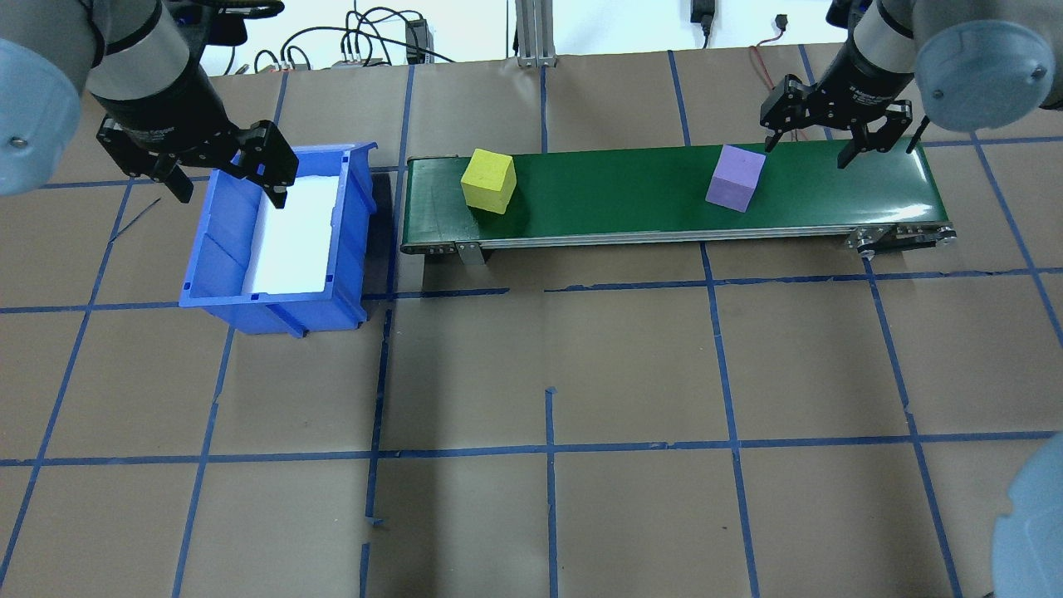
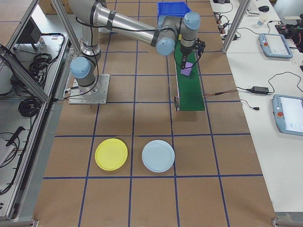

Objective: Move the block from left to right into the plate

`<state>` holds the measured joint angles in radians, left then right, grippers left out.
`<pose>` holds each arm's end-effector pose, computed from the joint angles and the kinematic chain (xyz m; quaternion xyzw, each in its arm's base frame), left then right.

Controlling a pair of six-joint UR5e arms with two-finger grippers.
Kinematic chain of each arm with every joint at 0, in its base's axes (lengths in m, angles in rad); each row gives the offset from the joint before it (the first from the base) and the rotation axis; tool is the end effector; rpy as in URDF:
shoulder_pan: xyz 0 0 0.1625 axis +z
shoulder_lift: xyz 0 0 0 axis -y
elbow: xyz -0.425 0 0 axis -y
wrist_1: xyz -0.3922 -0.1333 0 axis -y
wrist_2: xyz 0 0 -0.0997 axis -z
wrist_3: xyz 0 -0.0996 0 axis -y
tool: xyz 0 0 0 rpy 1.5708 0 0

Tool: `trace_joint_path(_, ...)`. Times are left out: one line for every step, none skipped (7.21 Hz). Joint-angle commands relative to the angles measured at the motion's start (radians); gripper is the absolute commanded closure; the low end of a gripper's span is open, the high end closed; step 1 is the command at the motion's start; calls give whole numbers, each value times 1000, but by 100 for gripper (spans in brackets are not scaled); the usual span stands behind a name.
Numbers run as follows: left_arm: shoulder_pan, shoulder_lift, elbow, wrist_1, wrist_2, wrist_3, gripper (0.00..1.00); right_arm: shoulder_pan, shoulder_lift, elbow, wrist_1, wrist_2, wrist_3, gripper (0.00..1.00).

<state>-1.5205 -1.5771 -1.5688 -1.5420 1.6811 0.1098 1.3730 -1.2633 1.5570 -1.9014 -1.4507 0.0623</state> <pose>-0.0972 -0.5025 0.4893 0.0290 0.9980 -0.0078 0.0559 0.0231 -0.6240 0.3589 0.1283 0.9897 -0.0224 0.0586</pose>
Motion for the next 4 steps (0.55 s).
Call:
trace_joint_path(2, 12, -4, -1, 0, 1, 0, -11, 51, -8, -31, 6, 37, 1)
trace_joint_path(2, 12, -4, -1, 0, 1, 0, -11, 61, -6, -54, 16, 39, 1)
trace_joint_path(2, 14, -4, -1, -1, 1, 0, -11, 87, -11, -57, 26, 37, 1)
trace_joint_path(2, 14, -4, -1, 0, 4, 0, -18, 105, -21, -74, 26, 33, 0)
